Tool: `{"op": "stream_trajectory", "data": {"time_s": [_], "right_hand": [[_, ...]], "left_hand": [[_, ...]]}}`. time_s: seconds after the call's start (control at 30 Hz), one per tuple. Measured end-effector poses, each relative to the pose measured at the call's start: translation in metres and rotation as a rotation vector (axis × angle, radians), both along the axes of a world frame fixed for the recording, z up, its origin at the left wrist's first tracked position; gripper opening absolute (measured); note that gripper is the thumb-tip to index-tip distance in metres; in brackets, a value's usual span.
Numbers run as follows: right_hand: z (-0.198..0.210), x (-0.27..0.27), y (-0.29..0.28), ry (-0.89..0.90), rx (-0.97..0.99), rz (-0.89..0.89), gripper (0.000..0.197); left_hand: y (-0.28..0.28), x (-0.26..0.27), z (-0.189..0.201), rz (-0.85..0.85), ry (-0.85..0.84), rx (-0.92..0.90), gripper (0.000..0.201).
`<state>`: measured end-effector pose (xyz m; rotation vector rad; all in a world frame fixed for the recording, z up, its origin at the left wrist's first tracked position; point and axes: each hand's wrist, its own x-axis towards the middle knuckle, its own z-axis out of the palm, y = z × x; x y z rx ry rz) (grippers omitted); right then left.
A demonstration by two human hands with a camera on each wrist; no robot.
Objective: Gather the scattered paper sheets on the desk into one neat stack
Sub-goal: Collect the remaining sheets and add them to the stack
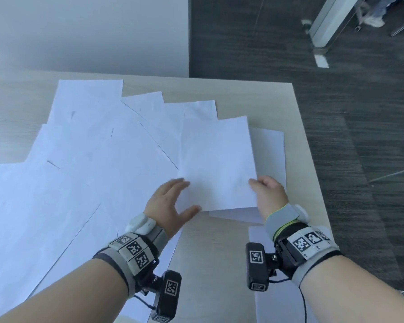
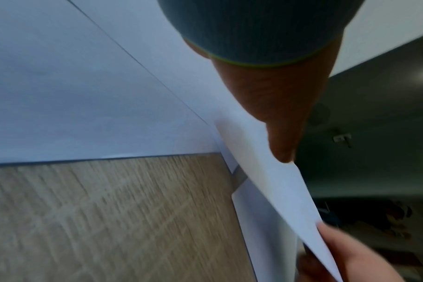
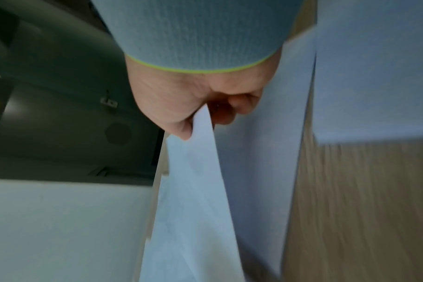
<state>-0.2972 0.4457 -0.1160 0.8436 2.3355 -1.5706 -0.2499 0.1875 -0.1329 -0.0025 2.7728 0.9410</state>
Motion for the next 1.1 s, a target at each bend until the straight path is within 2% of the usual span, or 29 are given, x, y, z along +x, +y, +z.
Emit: {"op": "stream_trajectory", "data": {"time_s": [0.07,0.17,0.23,0.3,0.4,0.43,0.5,0.6,0.7,0.8,0.9,1.1], "right_hand": [[-0.001,-0.006,0.027,0.016,0.086,-0.087,0.027],[-0.009,-0.007,0.059,-0.049,0.240,-0.067,0.027],[-0.017,-0.005,0.068,-0.112,0.336,-0.006,0.020],[-0.024,-0.004,0.071,-0.171,0.412,0.016,0.013],[-0.028,-0.002,0.068,-0.164,0.441,-0.093,0.045],[-0.028,-0.001,0.065,-0.123,0.440,-0.108,0.050],[-0.024,0.002,0.050,-0.008,0.397,-0.058,0.047],[-0.013,0.004,0.010,0.086,0.297,0.113,0.029],[-0.013,0.009,-0.039,0.036,0.129,0.296,0.017],[-0.016,0.010,-0.085,-0.054,-0.047,0.369,0.022],[-0.008,0.004,-0.123,-0.098,-0.099,0.317,0.030],[0.008,-0.012,-0.151,-0.140,-0.256,0.019,0.044]], "left_hand": [[-0.012,-0.004,-0.001,0.119,-0.108,-0.188,0.099],[-0.035,-0.007,-0.006,0.275,-0.390,-0.366,0.127],[-0.049,-0.006,-0.015,0.309,-0.428,-0.415,0.136],[-0.056,-0.008,-0.021,0.306,-0.411,-0.431,0.137],[-0.061,-0.010,-0.024,0.286,-0.376,-0.456,0.134],[-0.061,-0.010,-0.024,0.280,-0.372,-0.453,0.132],[-0.063,-0.009,-0.023,0.278,-0.359,-0.428,0.128],[-0.068,-0.007,-0.022,0.290,-0.350,-0.382,0.120],[-0.075,-0.008,-0.020,0.295,-0.351,-0.352,0.113],[-0.078,-0.009,-0.018,0.278,-0.337,-0.358,0.111],[-0.086,-0.007,-0.005,0.242,-0.317,-0.395,0.110],[-0.104,-0.004,0.012,0.195,-0.313,-0.372,0.107]]}}
